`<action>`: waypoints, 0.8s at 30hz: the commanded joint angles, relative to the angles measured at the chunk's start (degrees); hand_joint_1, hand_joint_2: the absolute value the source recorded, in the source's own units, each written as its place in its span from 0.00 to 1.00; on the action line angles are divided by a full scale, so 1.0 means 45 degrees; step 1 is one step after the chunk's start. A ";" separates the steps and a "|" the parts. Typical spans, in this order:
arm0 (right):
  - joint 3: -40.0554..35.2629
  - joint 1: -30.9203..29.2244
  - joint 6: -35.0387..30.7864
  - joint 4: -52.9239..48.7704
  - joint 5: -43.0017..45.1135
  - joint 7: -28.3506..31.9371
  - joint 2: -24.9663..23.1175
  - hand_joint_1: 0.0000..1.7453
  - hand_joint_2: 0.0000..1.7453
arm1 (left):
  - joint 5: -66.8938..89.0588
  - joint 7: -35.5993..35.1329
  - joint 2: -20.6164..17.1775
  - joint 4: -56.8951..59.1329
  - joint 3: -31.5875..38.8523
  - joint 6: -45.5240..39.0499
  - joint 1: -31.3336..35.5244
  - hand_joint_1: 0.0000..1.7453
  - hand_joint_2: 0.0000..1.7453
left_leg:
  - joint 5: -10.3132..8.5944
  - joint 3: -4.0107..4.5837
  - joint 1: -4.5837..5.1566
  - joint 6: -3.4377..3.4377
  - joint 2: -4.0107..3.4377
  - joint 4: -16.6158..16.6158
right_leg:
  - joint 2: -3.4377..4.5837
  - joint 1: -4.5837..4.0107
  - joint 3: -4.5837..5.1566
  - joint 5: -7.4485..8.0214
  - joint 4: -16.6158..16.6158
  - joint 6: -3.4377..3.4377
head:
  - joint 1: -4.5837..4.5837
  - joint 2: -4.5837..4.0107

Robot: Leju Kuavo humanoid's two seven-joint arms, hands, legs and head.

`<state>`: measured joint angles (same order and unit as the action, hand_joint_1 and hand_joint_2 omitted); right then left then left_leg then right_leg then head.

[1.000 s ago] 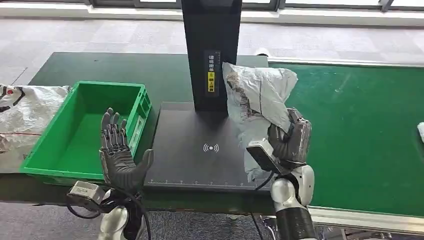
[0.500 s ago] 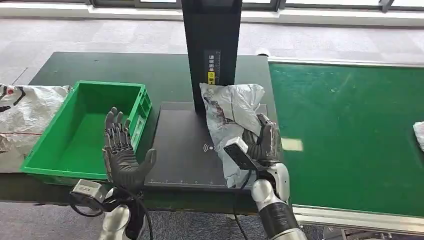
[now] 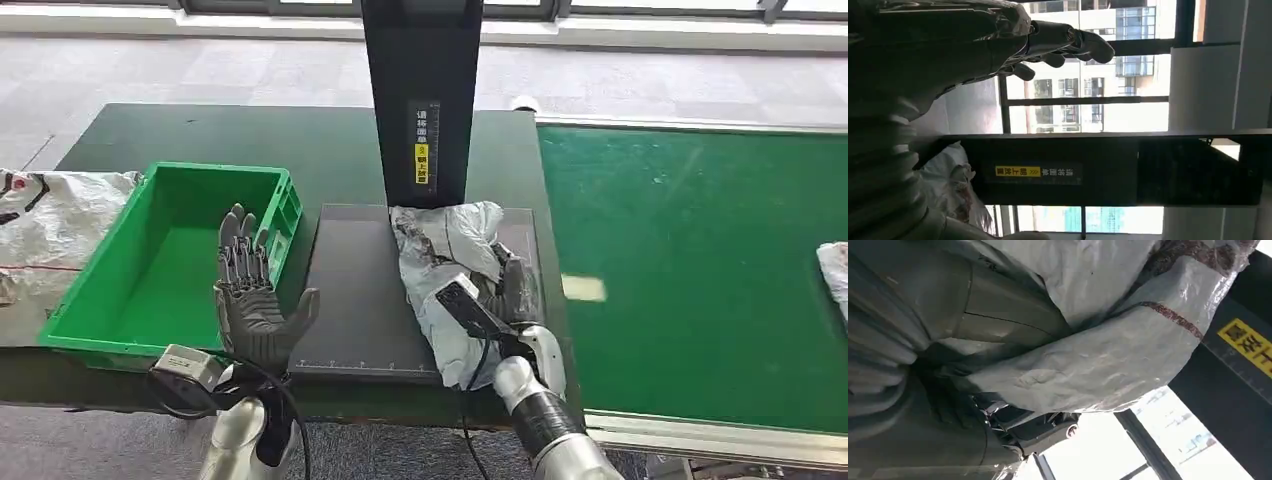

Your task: Moved the parcel from conveyor to table for the left to box.

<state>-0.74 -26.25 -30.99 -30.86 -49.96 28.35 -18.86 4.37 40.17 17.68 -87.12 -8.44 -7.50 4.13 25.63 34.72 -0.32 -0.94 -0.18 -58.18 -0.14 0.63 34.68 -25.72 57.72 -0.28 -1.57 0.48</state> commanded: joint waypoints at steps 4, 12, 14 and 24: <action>0.0337 -0.0674 0.0192 0.1802 0.0438 -0.0155 0.0621 0.00 1.00 | 0.0041 -0.0038 -0.0146 0.0552 -0.0258 0.0036 0.0312 0.00 1.00 | -0.0007 -0.0056 -0.0003 0.0012 0.0036 0.0030 | -0.0031 -0.0004 -0.0070 -0.0001 -0.0038 0.0000 | 0.0000 0.0000; 0.0816 -0.0301 -0.1565 0.0547 0.0854 0.0900 0.0699 0.00 1.00 | 0.0031 -0.0038 -0.0199 0.0502 -0.0275 -0.0029 0.0239 0.00 1.00 | -0.0004 -0.0038 0.0002 0.0007 0.0027 0.0021 | -0.0023 0.0001 -0.0047 -0.0003 -0.0025 0.0000 | 0.0000 0.0000; 0.1114 0.0035 -0.2002 -0.0382 0.1068 0.1558 0.0735 0.00 1.00 | 0.0047 -0.0038 -0.0219 0.0470 -0.0302 -0.0074 0.0161 0.00 1.00 | -0.0005 -0.0042 0.0005 0.0007 0.0036 0.0025 | -0.0032 0.0005 -0.0050 -0.0007 -0.0024 0.0000 | 0.0000 0.0000; 0.1960 0.3817 -0.2002 -1.0792 0.0857 0.2589 -0.0253 0.00 1.00 | 0.0195 -0.0038 -0.0457 0.0823 -0.0717 -0.0571 0.0116 0.00 1.00 | -0.0005 -0.0010 0.0009 0.0007 0.0065 0.0015 | -0.0060 0.0008 -0.0030 -0.0015 -0.0009 -0.0001 | 0.0000 0.0000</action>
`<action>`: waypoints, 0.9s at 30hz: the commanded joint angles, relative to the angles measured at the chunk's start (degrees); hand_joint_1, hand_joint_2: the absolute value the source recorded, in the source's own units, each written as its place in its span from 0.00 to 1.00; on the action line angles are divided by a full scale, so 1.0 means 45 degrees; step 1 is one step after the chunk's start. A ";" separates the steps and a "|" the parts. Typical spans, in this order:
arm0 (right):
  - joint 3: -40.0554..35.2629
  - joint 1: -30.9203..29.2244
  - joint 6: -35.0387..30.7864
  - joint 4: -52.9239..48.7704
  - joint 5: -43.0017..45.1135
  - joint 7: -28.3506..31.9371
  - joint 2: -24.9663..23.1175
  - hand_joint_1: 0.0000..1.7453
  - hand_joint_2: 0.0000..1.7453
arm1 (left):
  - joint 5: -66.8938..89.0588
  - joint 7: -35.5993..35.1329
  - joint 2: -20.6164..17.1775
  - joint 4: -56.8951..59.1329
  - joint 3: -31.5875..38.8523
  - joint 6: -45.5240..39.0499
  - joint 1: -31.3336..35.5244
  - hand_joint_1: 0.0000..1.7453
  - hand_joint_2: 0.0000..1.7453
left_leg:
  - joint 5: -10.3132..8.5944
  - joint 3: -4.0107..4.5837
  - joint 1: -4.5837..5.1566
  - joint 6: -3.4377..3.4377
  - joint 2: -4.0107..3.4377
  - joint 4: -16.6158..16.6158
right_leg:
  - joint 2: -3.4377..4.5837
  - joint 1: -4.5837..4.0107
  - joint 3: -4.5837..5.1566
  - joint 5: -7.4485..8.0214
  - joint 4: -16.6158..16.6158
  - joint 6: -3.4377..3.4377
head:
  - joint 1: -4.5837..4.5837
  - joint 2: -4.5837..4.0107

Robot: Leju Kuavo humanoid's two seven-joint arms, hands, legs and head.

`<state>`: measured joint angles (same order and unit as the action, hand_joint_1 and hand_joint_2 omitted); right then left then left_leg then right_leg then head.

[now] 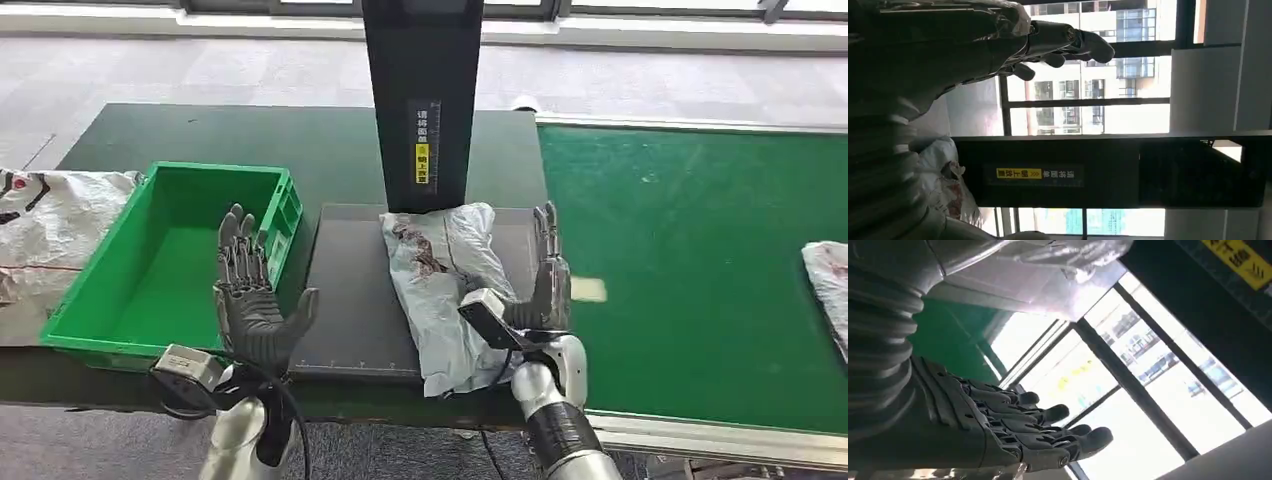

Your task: Moved the parcel from conveyor to table for the left to box.

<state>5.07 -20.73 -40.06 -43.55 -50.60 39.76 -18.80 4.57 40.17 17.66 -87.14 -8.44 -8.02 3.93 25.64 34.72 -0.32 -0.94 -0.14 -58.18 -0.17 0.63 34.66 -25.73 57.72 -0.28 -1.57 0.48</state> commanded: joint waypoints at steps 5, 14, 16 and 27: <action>0.0092 0.3778 0.0014 -1.0828 0.1679 0.0054 -0.0268 0.00 1.00 | 0.0453 -0.0038 -0.0692 0.1457 -0.1258 -0.1312 0.0365 0.00 1.00 | -0.0001 -0.0021 0.0014 0.0008 0.0094 0.0019 | -0.0100 0.0014 -0.0047 -0.0031 -0.0011 0.0000 | 0.0000 0.0000; -0.0935 0.4417 0.0014 -1.3028 0.2300 0.0054 -0.0268 0.00 1.00 | 0.2339 -0.0038 -0.0891 0.5173 -0.2963 -0.2982 0.2055 0.00 1.00 | -0.0002 -0.0058 0.0015 0.0001 0.0088 0.0043 | -0.0089 0.0013 -0.0069 -0.0023 -0.0033 0.0008 | 0.0005 0.0000; -0.1314 0.4440 0.0014 -1.3176 0.2222 0.0054 -0.0268 0.00 1.00 | 0.3040 -0.0038 -0.0442 0.7111 -0.3454 -0.2981 0.3237 0.00 1.00 | -0.0013 -0.0058 0.0014 0.0004 0.0130 0.0044 | -0.0137 0.0013 -0.0083 -0.0025 -0.0035 0.0005 | 0.0005 0.0000; -0.2005 0.3759 0.0014 -1.1982 0.2827 0.0054 -0.0268 0.00 1.00 | 0.4633 -0.1688 0.0520 1.1793 -0.6476 -0.4587 0.6062 0.00 1.00 | 0.0000 -0.0060 0.0019 0.0012 0.0022 0.0018 | -0.0027 0.0019 -0.0065 0.0008 -0.0027 -0.0011 | 0.0005 0.0000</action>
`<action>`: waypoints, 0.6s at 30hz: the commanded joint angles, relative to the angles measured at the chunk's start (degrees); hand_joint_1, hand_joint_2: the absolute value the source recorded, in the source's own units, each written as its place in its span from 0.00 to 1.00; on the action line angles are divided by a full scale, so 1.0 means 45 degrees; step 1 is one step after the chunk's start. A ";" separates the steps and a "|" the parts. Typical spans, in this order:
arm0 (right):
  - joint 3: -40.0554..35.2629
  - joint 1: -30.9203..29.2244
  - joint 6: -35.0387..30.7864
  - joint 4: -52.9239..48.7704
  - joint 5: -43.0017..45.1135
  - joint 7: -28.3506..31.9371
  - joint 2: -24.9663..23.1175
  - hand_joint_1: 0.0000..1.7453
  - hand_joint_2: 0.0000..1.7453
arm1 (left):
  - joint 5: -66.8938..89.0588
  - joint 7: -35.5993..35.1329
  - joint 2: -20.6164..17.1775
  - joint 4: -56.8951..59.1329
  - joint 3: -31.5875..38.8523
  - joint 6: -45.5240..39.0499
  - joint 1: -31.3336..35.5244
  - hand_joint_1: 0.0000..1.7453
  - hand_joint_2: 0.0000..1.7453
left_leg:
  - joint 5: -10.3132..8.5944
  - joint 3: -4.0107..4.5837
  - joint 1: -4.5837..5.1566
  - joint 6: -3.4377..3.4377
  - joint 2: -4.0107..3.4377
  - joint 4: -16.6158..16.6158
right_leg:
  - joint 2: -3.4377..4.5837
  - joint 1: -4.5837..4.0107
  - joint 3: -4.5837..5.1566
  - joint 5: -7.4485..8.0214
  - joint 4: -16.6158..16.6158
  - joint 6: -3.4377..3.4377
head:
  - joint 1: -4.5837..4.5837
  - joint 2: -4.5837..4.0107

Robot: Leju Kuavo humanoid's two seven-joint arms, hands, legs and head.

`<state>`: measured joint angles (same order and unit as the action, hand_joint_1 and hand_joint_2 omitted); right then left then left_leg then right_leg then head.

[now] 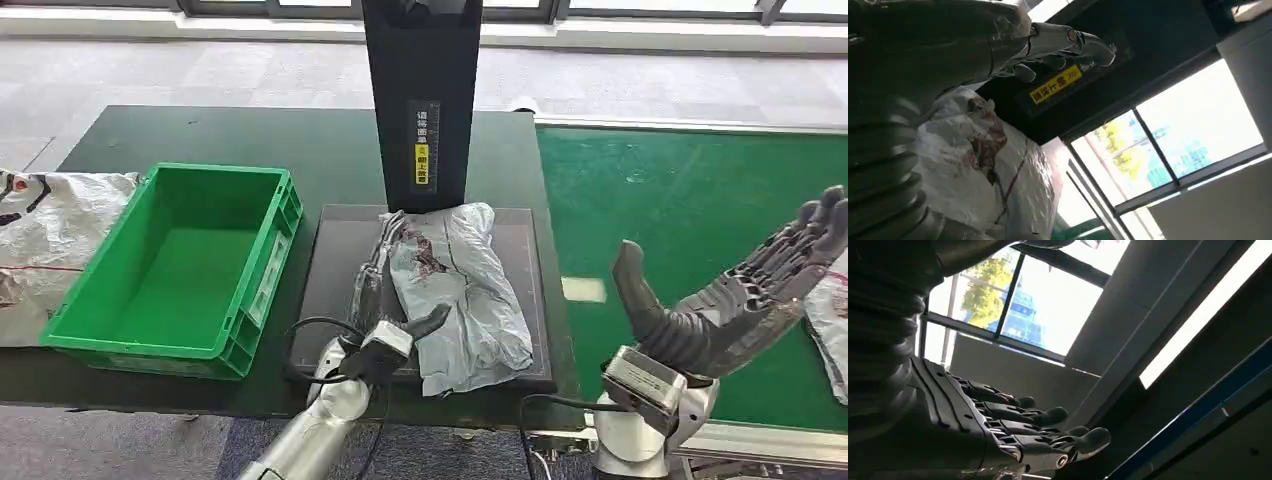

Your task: Moved the parcel from conveyor to table for the left to box.

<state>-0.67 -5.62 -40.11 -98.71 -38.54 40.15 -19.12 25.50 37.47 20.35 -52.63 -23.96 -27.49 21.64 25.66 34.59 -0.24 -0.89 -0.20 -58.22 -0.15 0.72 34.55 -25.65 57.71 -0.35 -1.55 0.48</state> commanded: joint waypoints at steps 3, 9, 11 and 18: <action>-0.0729 0.0401 0.0024 0.0276 0.0146 -0.0034 -0.0195 0.00 1.00 | -0.0019 -0.1088 -0.0078 0.4123 -0.3026 -0.0260 0.2126 0.00 1.00 | 0.0004 -0.0035 -0.0004 -0.0003 0.0012 0.0025 | -0.0006 -0.0005 -0.0039 -0.0007 -0.0022 0.0008 | 0.0000 0.0000; -0.0755 0.0210 0.0024 0.0473 0.0123 -0.0034 -0.0195 0.00 1.00 | -0.0762 -0.2067 -0.0078 0.5507 -0.4386 0.0212 0.2591 0.00 1.00 | 0.0001 -0.0065 -0.0013 -0.0003 0.0014 0.0047 | -0.0002 -0.0017 -0.0071 -0.0004 -0.0047 0.0012 | 0.0000 0.0000; -0.0647 0.0203 0.0024 0.0429 0.0107 -0.0034 -0.0195 0.00 1.00 | -0.1010 -0.2353 -0.0078 0.5816 -0.5014 0.0375 0.2719 0.00 1.00 | -0.0003 -0.0063 -0.0008 -0.0002 0.0007 0.0051 | 0.0005 -0.0012 -0.0067 -0.0001 -0.0048 0.0011 | 0.0000 0.0000; -0.0604 0.0395 0.0024 0.0078 0.0099 -0.0034 -0.0195 0.00 1.00 | 0.0208 -0.5539 -0.0078 0.6696 -0.7667 -0.0398 0.3208 0.00 1.00 | 0.0004 -0.0023 -0.0009 0.0001 0.0022 0.0018 | -0.0014 -0.0010 -0.0036 -0.0012 -0.0020 0.0006 | 0.0000 0.0000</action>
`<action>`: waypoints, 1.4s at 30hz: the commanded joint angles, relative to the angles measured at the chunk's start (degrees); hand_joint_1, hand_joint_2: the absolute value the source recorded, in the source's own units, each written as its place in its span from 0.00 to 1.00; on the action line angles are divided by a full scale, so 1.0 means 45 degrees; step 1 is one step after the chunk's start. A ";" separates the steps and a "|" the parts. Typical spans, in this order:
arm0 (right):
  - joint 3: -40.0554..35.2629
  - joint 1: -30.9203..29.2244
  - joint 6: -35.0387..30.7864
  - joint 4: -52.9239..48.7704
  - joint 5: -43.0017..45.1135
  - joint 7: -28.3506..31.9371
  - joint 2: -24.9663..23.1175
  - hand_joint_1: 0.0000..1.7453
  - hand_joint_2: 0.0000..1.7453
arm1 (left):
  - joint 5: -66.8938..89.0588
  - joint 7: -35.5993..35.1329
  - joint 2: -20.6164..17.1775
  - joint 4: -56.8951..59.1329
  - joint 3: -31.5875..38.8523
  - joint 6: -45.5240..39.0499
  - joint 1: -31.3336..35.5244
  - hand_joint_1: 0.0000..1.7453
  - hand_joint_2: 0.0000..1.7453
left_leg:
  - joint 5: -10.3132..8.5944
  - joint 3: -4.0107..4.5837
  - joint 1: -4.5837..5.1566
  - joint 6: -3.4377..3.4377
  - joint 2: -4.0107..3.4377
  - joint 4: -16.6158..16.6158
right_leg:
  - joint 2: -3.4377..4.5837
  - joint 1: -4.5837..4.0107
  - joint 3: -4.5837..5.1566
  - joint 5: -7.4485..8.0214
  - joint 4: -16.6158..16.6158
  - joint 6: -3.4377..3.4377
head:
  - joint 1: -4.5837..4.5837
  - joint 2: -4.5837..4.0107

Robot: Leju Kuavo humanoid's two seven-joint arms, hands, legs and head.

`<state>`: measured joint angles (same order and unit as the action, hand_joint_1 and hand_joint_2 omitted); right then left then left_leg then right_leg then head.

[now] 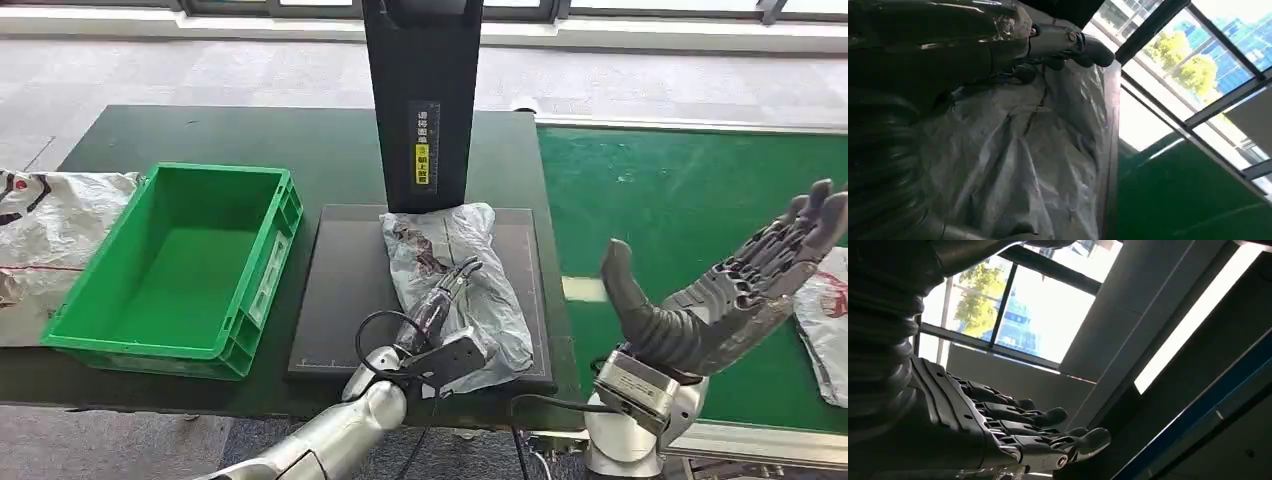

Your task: Moved the parcel from conveyor to table for the left to box.

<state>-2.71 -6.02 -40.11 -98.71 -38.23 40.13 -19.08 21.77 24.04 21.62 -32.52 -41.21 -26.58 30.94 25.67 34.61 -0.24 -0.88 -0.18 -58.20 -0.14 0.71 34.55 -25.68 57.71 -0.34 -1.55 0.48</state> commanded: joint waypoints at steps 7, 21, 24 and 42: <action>-0.0152 0.0483 0.0024 0.0078 0.0031 -0.0029 -0.0204 0.00 1.00 | 0.1038 -0.2553 -0.0359 0.2228 -0.3836 -0.0601 0.1141 0.00 1.00 | 0.0002 -0.0027 -0.0008 -0.0003 -0.0001 0.0017 | 0.0002 -0.0009 -0.0032 0.0001 -0.0021 0.0006 | 0.0000 0.0000; -0.0198 0.0534 0.0024 -0.0003 0.0053 -0.0029 -0.0204 0.00 1.00 | 0.2852 -0.5587 -0.0359 0.2717 -0.5700 -0.0661 0.1528 1.00 1.00 | 0.0002 -0.0039 -0.0010 -0.0003 -0.0004 0.0022 | 0.0006 -0.0011 -0.0047 0.0003 -0.0028 0.0008 | 0.0000 0.0000; -0.0185 0.0492 0.0024 0.0087 0.0102 -0.0029 -0.0204 0.00 1.00 | 0.2798 -0.5516 -0.0359 0.2715 -0.5637 -0.0629 0.1519 1.00 1.00 | -0.0001 -0.0057 -0.0011 -0.0003 -0.0008 0.0037 | 0.0011 -0.0013 -0.0063 0.0006 -0.0042 0.0011 | 0.0000 0.0000; -0.0270 0.0407 0.0024 0.0703 0.0092 -0.0029 -0.0204 0.00 1.00 | 0.3026 -0.5697 -0.0359 0.2867 -0.5363 -0.0845 0.1562 1.00 1.00 | 0.0000 -0.0080 -0.0005 -0.0002 -0.0011 0.0033 | 0.0013 -0.0006 -0.0081 0.0005 -0.0032 0.0008 | 0.0000 0.0000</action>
<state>-2.71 -5.96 -40.11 -99.01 -37.79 40.15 -19.06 34.40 -0.57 21.62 -23.41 -62.88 -30.29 38.10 25.67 34.45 -0.24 -0.88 -0.17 -58.19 -0.16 0.71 34.37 -25.69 57.71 -0.34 -1.55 0.48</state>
